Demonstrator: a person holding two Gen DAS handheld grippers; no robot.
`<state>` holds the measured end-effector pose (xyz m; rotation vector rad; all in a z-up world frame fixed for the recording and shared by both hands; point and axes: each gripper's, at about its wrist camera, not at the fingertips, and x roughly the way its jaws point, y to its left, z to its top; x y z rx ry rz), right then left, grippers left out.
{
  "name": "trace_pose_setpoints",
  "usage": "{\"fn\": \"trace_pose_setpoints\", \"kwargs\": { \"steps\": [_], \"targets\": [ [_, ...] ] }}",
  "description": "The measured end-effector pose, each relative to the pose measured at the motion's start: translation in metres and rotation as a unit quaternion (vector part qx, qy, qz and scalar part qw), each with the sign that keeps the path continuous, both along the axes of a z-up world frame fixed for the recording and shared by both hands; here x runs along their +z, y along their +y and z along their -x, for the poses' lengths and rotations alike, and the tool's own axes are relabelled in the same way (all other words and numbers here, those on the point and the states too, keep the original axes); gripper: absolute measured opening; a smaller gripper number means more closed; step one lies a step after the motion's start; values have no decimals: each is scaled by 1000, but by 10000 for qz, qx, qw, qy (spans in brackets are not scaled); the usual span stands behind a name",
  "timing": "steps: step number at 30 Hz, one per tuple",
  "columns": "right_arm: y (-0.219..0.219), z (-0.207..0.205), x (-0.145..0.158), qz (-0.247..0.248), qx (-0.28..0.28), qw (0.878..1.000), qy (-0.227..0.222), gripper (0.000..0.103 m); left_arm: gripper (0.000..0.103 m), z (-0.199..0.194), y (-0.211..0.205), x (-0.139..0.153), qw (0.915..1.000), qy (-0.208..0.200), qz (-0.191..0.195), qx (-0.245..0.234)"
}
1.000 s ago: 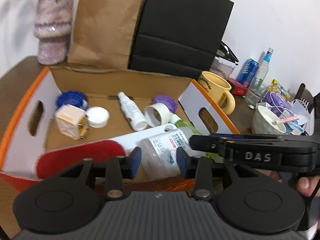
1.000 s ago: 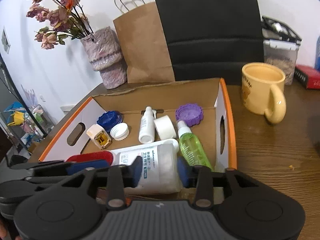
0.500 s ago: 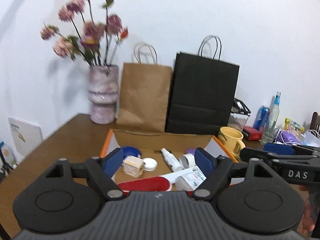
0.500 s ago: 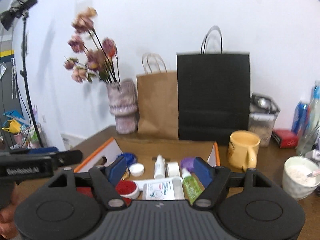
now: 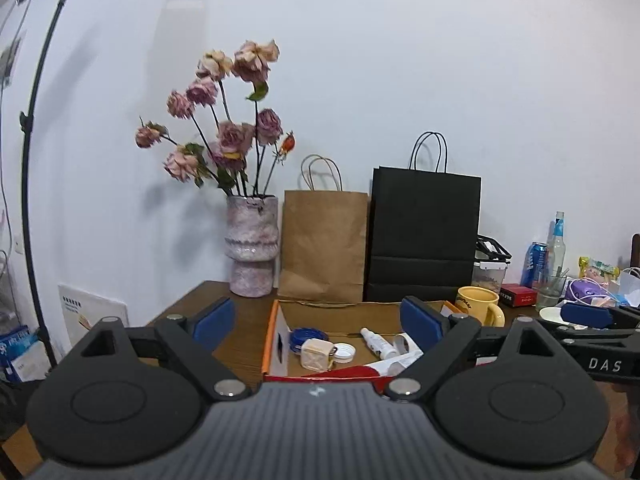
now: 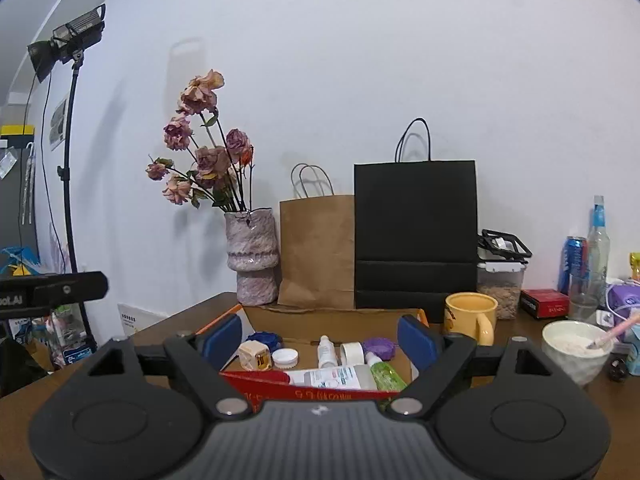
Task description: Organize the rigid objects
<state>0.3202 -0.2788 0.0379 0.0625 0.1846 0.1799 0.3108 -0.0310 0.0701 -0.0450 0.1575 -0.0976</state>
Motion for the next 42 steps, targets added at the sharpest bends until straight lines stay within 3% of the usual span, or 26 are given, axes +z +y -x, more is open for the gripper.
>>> {"fn": "trace_pose_setpoints", "kwargs": {
  "steps": [9,18,28,30,34,42],
  "targets": [
    [-3,43,-1,-170,-78,9997,-126,85,92,36,5,-5,9999,-91,35,35],
    [5,102,-4,-24,-125,9998,-175,86,96,97,9,-16,9999,-145,-6,-44],
    [25,193,-16,81,49,9996,-275,90,103,180,23,-31,9996,-230,48,-169],
    [29,209,-20,88,111,9994,-308,95,103,193,22,-36,9998,-169,24,-100],
    [32,236,-29,-19,208,9996,-180,95,103,217,18,-45,10000,-35,36,7],
    [33,302,-50,-108,-22,9998,-188,95,103,266,15,-55,9999,17,-144,-2]
  ]
}}
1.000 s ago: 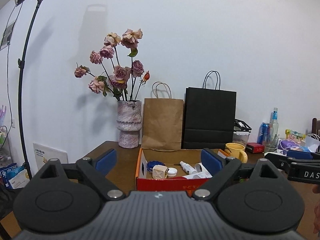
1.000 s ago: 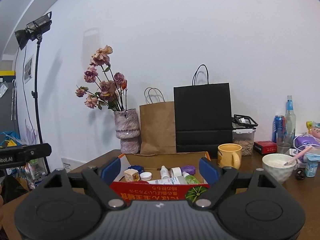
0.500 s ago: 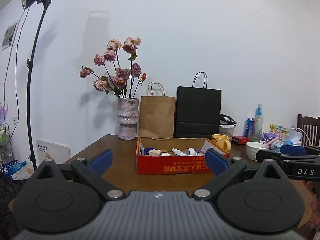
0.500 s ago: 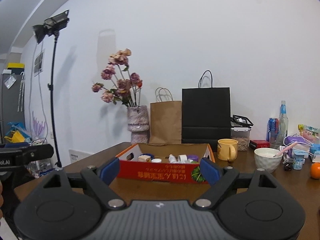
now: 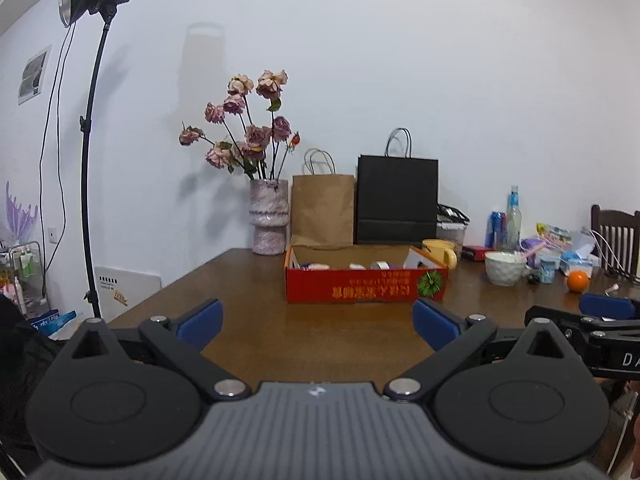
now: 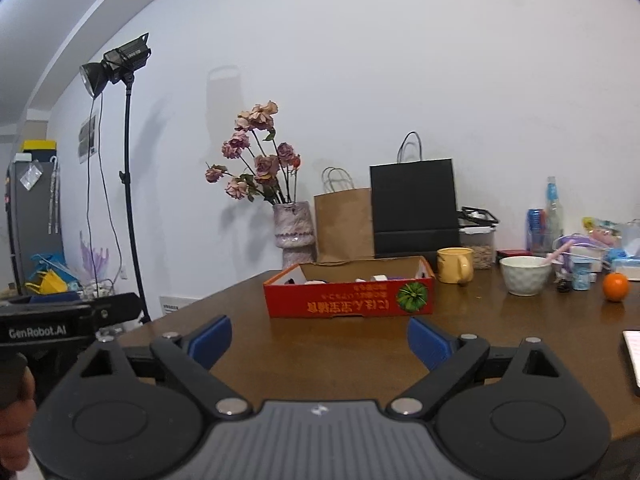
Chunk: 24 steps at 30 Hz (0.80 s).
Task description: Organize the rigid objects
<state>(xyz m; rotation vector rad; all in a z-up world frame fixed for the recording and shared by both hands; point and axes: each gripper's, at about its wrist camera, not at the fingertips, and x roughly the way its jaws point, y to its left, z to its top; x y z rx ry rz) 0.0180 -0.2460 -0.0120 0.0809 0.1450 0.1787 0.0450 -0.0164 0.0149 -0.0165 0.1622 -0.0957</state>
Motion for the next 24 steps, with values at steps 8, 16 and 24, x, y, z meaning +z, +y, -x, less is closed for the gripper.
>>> {"fn": "trace_pose_setpoints", "kwargs": {
  "steps": [8,16,24],
  "targets": [
    [11,26,3,239,36,9996,-163,95,103,25,0,-6,9994,2,-340,90],
    [10,26,4,199,53,9997,-119,95,103,27,2,-5,9996,8,-223,182],
    [8,24,4,201,55,9997,-117,95,103,27,0,-7,9996,4,-248,119]
  ]
}}
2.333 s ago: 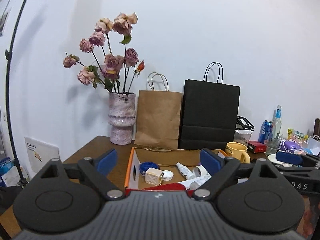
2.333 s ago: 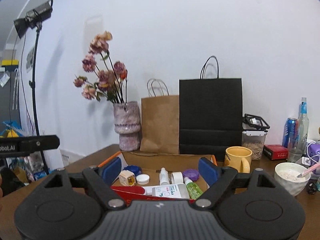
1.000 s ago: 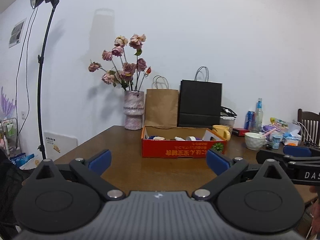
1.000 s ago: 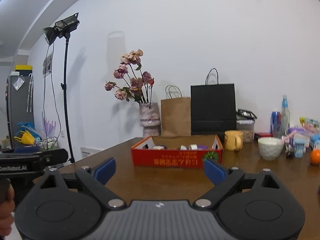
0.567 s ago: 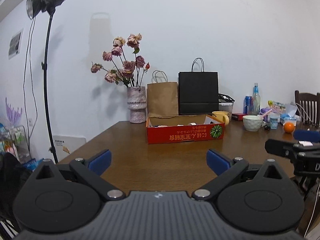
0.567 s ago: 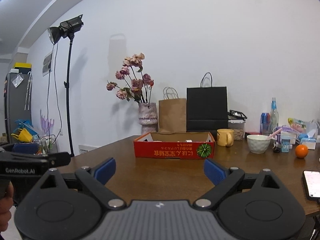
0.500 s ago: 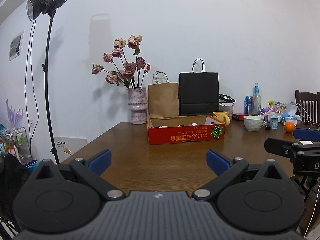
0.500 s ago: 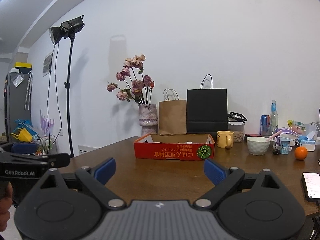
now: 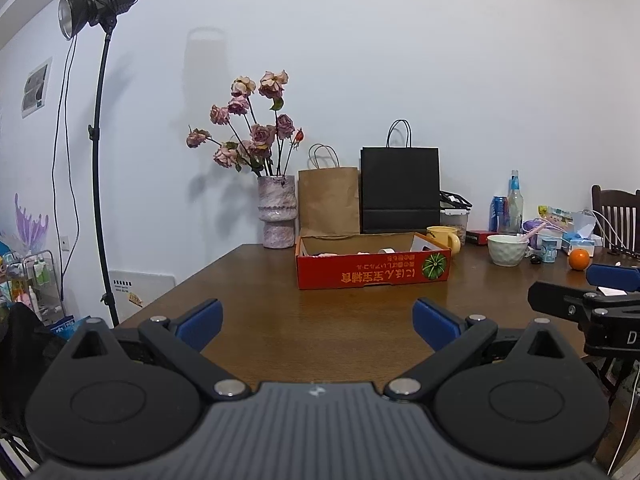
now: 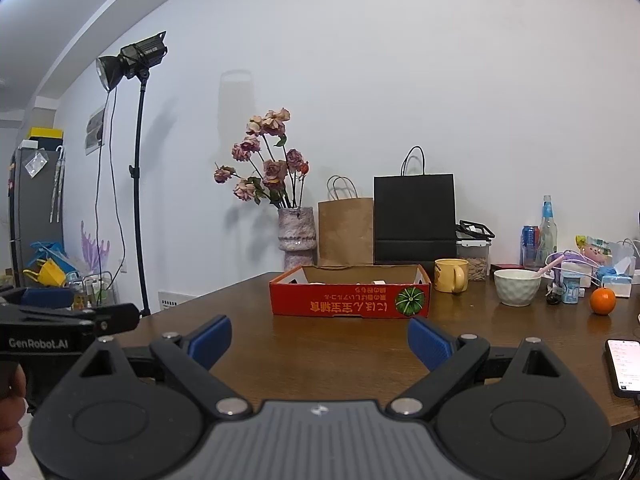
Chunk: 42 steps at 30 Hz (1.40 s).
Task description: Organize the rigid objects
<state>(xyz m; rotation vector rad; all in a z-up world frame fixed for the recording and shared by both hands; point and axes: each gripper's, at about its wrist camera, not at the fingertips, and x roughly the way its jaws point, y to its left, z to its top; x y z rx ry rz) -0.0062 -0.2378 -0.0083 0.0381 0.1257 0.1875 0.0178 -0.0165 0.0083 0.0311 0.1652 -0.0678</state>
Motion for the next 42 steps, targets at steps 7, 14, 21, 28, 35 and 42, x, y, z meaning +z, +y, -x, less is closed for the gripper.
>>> {"fn": "trace_pose_setpoints", "kwargs": {
  "steps": [7,14,21,28,35,42],
  "targets": [
    [-3,-1,1,-26,-34,10000,10,95,103,0,0,0,10000,-35,15,38],
    [-4,-1,0,-27,-36,10000,30,95,103,0,1,0,10000,-37,16,34],
    [-5,-1,-2,-31,-29,10000,44,95,103,3,1,0,10000,-97,-4,-8],
    [-5,-2,-2,-33,-41,10000,52,95,103,2,1,0,10000,-85,-22,-3],
    [-6,-3,-4,-40,-42,9999,83,95,103,2,1,1,9999,-91,-49,16],
    [-5,-2,-3,-26,-42,10000,73,95,103,2,0,0,9999,-99,-53,27]
  ]
}}
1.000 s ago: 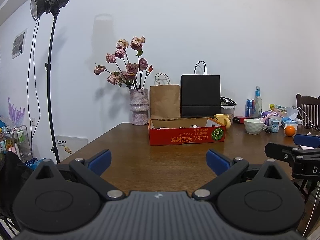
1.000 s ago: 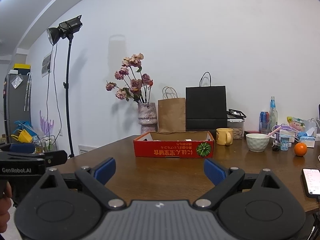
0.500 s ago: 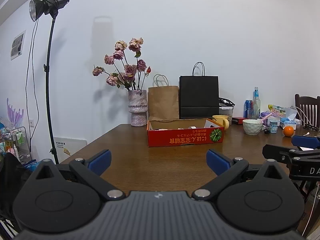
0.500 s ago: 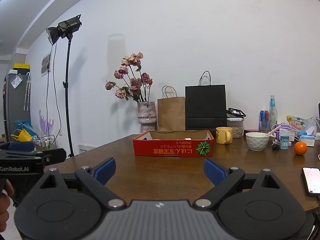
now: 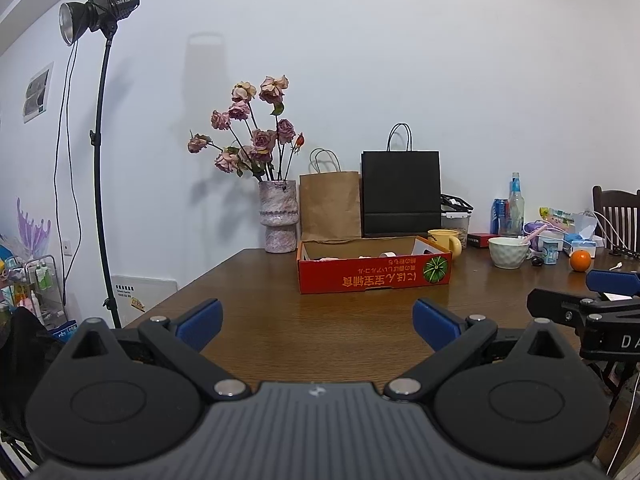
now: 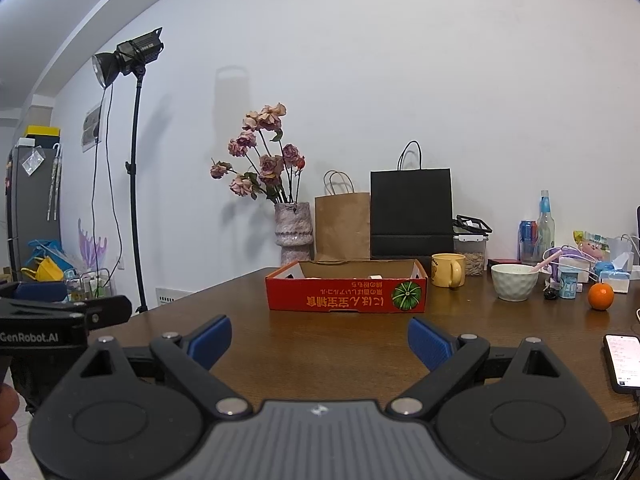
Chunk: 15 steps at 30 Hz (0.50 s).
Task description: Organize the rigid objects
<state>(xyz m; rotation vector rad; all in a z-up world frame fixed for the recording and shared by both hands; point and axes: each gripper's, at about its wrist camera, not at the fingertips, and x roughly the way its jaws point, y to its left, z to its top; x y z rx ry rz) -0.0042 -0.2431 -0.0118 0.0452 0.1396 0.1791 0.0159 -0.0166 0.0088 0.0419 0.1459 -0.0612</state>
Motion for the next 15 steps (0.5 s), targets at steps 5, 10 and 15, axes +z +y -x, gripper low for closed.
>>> {"fn": "trace_pose_setpoints", "kwargs": {
  "steps": [5,10,15],
  "targets": [
    [0,0,0,-5,0,10000,4,95,103,0,-1,0,10000,2,4,-4],
    [0,0,1,-11,-2,10000,10,95,103,0,-1,-1,10000,7,7,-10],
    [1,0,0,-9,1,10000,27,95,103,0,-2,-1,10000,17,8,-12]
  ]
}}
